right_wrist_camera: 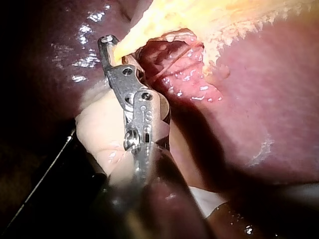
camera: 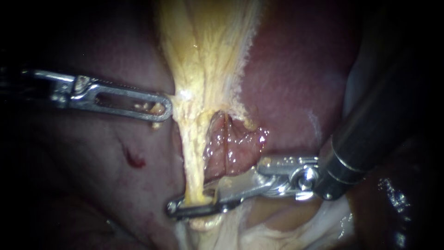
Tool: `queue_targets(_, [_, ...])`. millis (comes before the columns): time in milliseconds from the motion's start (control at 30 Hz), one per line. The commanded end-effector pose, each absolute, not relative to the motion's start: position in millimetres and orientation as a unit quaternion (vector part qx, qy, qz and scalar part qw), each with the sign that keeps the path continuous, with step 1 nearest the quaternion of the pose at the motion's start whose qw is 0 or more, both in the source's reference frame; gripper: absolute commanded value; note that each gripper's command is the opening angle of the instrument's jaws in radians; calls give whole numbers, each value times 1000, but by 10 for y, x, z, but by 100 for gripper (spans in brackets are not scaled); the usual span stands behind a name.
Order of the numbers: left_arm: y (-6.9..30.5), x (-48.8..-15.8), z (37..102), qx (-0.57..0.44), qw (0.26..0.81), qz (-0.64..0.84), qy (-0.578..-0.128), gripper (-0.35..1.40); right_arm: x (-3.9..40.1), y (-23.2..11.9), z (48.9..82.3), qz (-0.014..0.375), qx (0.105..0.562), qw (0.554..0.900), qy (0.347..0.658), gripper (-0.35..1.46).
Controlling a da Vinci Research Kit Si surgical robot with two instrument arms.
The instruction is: Going back second clip left tube
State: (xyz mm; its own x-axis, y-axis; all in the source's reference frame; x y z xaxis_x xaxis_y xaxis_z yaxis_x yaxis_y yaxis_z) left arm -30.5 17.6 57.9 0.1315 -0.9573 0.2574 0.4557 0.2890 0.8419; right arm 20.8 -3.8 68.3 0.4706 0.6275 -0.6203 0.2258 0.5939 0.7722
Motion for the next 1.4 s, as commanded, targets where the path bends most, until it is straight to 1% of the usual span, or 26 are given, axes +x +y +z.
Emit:
queue_targets(33, [176, -304, 579, 303, 688, -514, -413, -35, 207, -38, 685, 136, 430, 742, 496, -35])
queue_targets(233, [176, -303, 577, 303, 688, -514, -413, -35, 207, -38, 684, 134, 431, 742, 495, -35])
queue_targets(300, [177, -303, 577, 304, 688, -514, -413, -35, 206, -38, 684, 132, 426, 733, 514, -11])
queue_targets(367, [177, -303, 577, 304, 688, -514, -413, -35, 208, -38, 684, 138, 425, 721, 530, 20])
queue_targets(400, [177, -303, 577, 304, 688, -514, -413, -35, 209, -38, 685, 140, 423, 719, 533, 31])
queue_targets(467, [177, -303, 577, 304, 688, -514, -413, -35, 212, -37, 685, 150, 413, 721, 535, 44])
queue_targets(633, [177, -303, 576, 304, 688, -514, -413, -35, 216, -36, 687, 165, 387, 732, 537, 50])
queue_targets(800, [177, -303, 576, 304, 688, -514, -413, -35, 216, -30, 696, 143, 344, 747, 551, 50])
queue_targets(1000, [177, -303, 576, 304, 688, -514, -413, -35, 206, -19, 712, 126, 300, 762, 560, 50])
queue_targets(1167, [176, -303, 576, 304, 688, -514, -413, -35, 191, -16, 716, 119, 281, 767, 565, 50])
queue_targets(1400, [176, -302, 576, 304, 688, -514, -413, -35, 157, -11, 704, 110, 268, 760, 582, 50])
